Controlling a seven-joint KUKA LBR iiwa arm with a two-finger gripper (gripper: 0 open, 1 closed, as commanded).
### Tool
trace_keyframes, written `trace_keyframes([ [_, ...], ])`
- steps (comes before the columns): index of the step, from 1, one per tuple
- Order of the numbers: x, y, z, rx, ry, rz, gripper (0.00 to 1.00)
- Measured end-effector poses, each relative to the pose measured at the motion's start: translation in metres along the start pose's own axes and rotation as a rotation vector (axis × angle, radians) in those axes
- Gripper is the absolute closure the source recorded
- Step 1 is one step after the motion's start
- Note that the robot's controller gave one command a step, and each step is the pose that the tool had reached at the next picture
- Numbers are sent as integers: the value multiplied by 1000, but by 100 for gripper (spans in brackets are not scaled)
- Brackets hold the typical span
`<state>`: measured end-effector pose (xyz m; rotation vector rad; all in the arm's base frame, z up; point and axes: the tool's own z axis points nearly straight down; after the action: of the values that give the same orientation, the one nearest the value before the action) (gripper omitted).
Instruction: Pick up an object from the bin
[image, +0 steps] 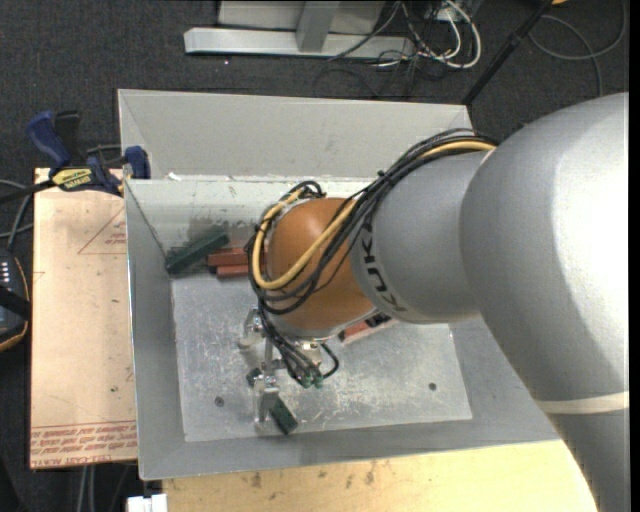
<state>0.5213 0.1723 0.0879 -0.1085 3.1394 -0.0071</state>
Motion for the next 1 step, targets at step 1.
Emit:
trace_keyframes([
  [1,16,-48,-20,-5,1,-77,100],
])
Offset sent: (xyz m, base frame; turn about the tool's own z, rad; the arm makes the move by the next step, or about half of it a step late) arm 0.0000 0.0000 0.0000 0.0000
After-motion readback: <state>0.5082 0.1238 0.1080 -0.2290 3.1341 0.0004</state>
